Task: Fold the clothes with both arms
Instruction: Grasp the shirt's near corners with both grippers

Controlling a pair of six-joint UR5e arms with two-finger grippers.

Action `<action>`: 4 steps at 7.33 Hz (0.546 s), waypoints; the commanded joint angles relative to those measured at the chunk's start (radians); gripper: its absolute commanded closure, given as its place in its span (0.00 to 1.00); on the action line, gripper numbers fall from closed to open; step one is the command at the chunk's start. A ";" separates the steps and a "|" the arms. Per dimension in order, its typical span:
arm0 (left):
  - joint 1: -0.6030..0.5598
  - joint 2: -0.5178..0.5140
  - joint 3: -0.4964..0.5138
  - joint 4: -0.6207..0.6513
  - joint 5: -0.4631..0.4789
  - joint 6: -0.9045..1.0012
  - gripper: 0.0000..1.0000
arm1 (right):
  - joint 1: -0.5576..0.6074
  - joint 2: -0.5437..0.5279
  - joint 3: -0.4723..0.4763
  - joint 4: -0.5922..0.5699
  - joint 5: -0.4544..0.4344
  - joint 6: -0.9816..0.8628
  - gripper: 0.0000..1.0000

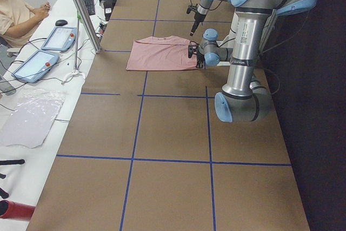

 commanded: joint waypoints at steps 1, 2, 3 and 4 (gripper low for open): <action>0.000 -0.002 -0.008 -0.001 0.000 0.000 1.00 | -0.003 0.059 -0.069 -0.053 0.000 0.009 0.12; 0.000 0.000 -0.011 -0.001 0.000 -0.002 1.00 | -0.003 0.071 -0.095 -0.053 -0.001 0.009 0.15; 0.000 0.000 -0.011 -0.001 0.000 -0.002 1.00 | -0.003 0.091 -0.124 -0.053 -0.001 0.009 0.17; 0.000 0.000 -0.012 0.000 0.000 -0.002 1.00 | -0.004 0.102 -0.141 -0.053 -0.001 0.009 0.19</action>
